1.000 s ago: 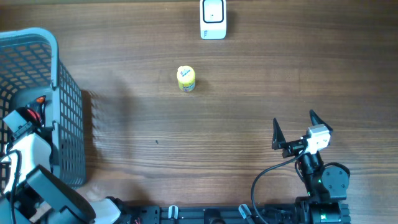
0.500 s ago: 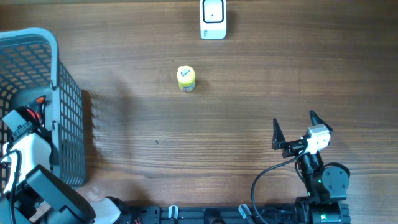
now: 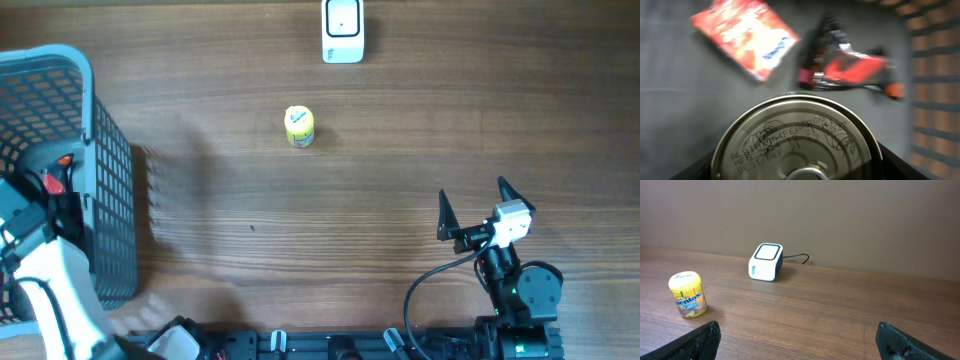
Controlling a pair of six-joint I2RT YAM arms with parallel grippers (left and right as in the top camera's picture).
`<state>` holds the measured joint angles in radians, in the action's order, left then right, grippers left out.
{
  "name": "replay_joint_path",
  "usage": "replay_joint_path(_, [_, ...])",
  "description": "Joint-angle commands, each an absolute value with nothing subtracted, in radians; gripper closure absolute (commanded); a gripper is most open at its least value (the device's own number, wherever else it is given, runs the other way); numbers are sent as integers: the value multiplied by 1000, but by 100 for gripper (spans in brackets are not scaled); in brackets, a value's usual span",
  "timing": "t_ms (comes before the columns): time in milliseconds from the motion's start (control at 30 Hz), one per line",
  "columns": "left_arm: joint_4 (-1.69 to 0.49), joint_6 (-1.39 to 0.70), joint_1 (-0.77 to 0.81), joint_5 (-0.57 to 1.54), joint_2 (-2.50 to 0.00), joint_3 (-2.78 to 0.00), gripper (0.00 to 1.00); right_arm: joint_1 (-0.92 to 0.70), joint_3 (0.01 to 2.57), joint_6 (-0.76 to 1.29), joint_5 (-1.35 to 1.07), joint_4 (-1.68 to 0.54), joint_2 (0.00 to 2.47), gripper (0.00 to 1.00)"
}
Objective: Scan the item barcode
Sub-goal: 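Reach the left gripper into the basket and grasp the tin can, then carry the tin can out and place it beside the Mentos bottle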
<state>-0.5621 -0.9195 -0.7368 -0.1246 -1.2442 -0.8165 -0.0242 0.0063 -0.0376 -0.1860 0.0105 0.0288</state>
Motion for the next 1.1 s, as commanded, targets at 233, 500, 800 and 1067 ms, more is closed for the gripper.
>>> replay_joint_path(233, [-556,-927,-738,222,-1002,-1100,40,-24,5,-24,-179,13,25,0])
replay_joint_path(500, [-395,-1041,-705,581,-1002,-1199,43,-24,5,-24,-179,13,25,0])
replay_joint_path(800, [-310,-983,-288,529,-1052,-1198,41,-24,5,-24,-179,13,25,0])
replay_joint_path(1067, [-310,-806,82,513,-1206,-1198,41,-24,5,-23,-179,13,25,0])
